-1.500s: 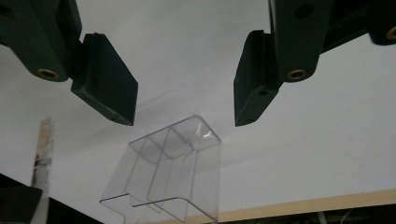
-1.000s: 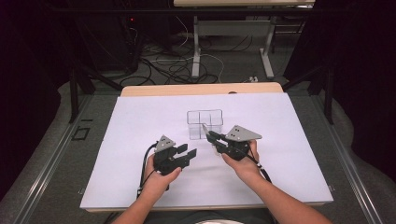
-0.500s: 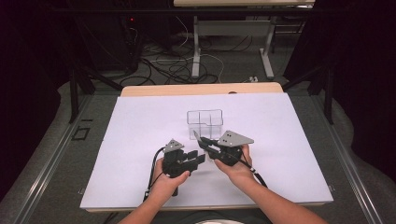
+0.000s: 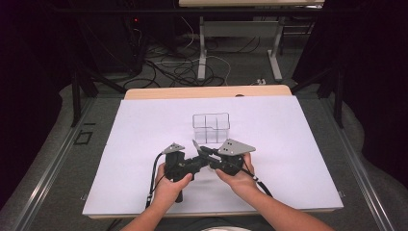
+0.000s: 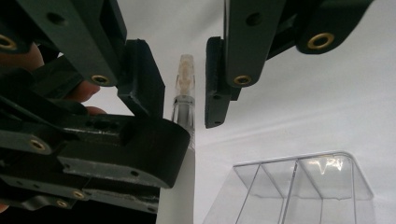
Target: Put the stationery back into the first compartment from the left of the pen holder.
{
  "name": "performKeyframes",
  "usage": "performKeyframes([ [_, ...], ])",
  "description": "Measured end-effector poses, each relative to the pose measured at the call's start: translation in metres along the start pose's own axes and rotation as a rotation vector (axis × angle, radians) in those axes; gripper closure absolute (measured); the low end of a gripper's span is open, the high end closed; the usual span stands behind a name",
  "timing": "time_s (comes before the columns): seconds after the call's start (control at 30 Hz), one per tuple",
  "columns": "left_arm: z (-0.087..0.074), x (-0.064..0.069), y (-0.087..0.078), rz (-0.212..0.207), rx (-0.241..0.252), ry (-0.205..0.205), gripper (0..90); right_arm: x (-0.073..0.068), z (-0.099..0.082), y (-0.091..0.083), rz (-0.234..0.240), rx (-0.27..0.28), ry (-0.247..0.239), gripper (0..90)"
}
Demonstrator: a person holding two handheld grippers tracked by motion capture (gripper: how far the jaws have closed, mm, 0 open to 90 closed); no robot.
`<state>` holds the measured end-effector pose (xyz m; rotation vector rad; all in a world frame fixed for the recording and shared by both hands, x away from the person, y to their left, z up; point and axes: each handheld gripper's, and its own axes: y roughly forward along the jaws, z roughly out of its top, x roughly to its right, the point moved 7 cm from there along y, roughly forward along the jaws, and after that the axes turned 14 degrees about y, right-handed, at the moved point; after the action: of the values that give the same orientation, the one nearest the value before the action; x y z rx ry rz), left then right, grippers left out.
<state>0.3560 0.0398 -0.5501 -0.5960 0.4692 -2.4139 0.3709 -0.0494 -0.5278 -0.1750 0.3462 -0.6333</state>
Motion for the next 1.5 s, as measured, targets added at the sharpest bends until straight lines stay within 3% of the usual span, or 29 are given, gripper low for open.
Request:
performKeyframes([
  [0.3,0.0,-0.001,-0.001,-0.005,-0.004,-0.019,78.5,-0.002,-0.001,0.0,0.011,-0.007,0.016,79.6],
  [0.57,-0.002,-0.002,0.0,-0.005,-0.014,-0.03,79.1,-0.001,-0.002,0.002,0.015,-0.014,0.012,79.4],
  [0.67,-0.002,-0.002,0.0,-0.003,-0.019,-0.028,79.2,-0.001,-0.003,0.002,0.019,-0.017,0.035,79.0],
  [1.03,-0.003,-0.009,-0.002,0.021,-0.026,-0.038,79.3,0.001,0.0,0.002,0.025,0.003,0.05,64.2],
  [1.27,-0.002,-0.019,-0.006,0.049,-0.016,-0.053,79.3,0.011,0.004,0.0,0.014,0.014,0.06,59.6],
  [1.47,0.001,-0.029,-0.013,0.071,0.004,-0.068,79.3,0.026,0.004,-0.002,-0.022,-0.006,0.078,53.1],
  [1.5,0.002,-0.031,-0.014,0.08,0.011,-0.068,79.3,0.032,0.006,-0.004,-0.042,0.021,0.081,52.3],
])
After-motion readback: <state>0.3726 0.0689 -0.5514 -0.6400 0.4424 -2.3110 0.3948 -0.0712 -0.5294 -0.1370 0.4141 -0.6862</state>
